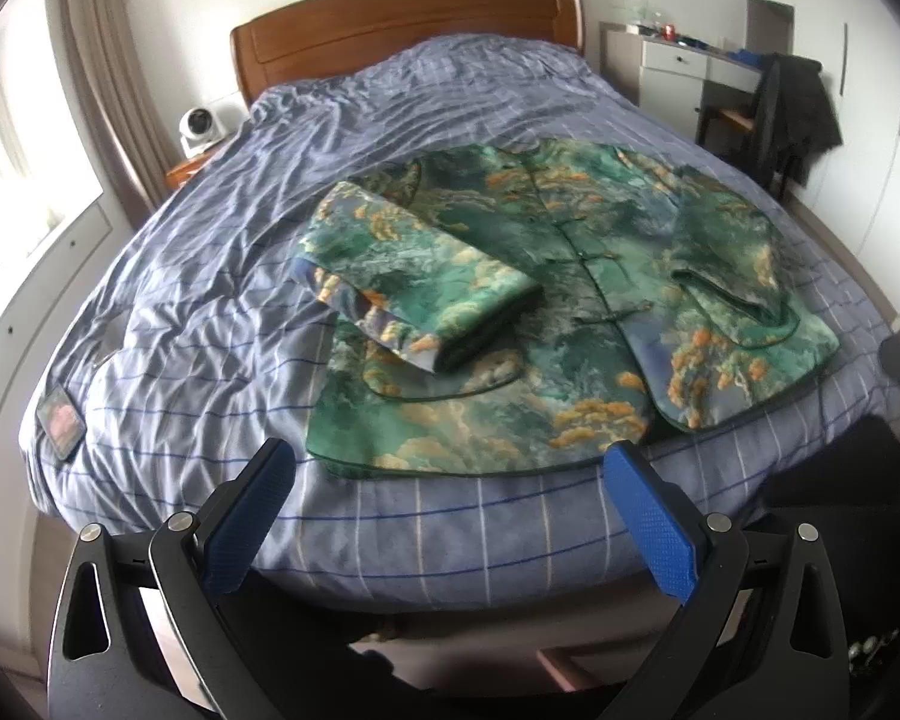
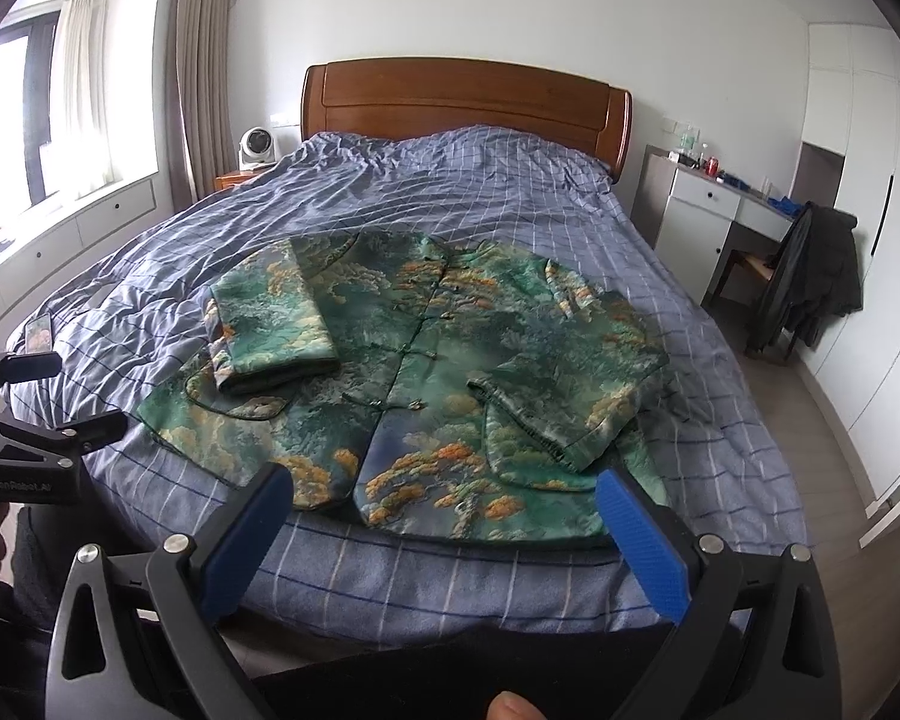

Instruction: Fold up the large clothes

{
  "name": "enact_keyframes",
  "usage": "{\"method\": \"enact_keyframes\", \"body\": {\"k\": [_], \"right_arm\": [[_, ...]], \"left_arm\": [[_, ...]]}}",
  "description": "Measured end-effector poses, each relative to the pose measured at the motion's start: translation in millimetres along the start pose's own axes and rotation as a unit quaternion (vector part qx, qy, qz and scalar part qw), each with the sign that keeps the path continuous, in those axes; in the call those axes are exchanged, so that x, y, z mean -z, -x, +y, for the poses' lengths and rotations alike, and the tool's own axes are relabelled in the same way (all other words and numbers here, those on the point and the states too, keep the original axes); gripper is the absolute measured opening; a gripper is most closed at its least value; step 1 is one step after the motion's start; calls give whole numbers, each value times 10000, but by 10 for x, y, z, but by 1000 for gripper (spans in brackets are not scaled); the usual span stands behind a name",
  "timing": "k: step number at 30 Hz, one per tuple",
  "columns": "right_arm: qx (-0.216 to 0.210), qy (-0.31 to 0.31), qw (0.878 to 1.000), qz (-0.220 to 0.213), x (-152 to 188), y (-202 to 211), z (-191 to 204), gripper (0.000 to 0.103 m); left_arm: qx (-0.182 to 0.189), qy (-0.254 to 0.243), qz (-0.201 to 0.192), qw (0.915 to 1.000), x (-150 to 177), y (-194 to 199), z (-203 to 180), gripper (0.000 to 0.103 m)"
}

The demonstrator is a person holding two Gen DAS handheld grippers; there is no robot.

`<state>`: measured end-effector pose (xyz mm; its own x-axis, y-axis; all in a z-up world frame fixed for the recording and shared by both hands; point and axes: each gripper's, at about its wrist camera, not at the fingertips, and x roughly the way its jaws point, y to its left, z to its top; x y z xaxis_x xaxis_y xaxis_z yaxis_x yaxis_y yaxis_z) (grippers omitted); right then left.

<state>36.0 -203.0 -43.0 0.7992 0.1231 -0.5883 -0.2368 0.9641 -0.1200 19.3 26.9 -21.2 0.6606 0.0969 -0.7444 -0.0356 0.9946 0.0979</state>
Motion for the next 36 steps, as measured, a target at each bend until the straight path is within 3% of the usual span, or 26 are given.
{"method": "enact_keyframes", "body": {"k": [5,8,11,16,18,21,22,23,24,26,31,34,36], "right_arm": [[354,139,9971,-663,-178,25,-355,103],[158,381,9959,-803,-276,-222,-594,103],[137,911,9957,7,-255,-897,-734,103],[-57,2064,9759,699,-41,-1879,-653,102],[-51,2141,9731,847,-6,-2201,-641,102],[94,1819,9783,985,-19,-2534,-730,100],[129,1620,9811,1054,-24,-2615,-794,96],[38,1411,9830,1171,-37,-2659,-863,72],[-154,1117,9846,1333,-53,-2669,-947,39],[-118,585,9881,1420,-103,-2568,-1115,14],[166,-354,9978,533,-421,-1816,-1644,12],[631,-836,9945,48,-577,-1467,-2141,12],[980,-1024,9899,-52,-632,-1386,-2456,12]], "left_arm": [[74,234,55,9997,-11,-44,106,102],[217,405,164,9988,2,-81,148,102],[253,475,216,9983,29,-80,151,102],[233,481,105,9985,68,-8,189,102],[166,433,105,9989,72,-5,192,102],[180,380,103,9991,72,-9,197,102],[225,382,105,9990,68,-10,204,102],[283,381,117,9988,62,-11,206,102],[367,369,125,9986,56,-14,208,102],[493,341,152,9981,44,-33,204,102],[690,179,299,9970,-7,-152,84,102],[819,119,323,9960,-32,-179,28,102],[860,71,307,9958,-69,-185,5,102]]}}
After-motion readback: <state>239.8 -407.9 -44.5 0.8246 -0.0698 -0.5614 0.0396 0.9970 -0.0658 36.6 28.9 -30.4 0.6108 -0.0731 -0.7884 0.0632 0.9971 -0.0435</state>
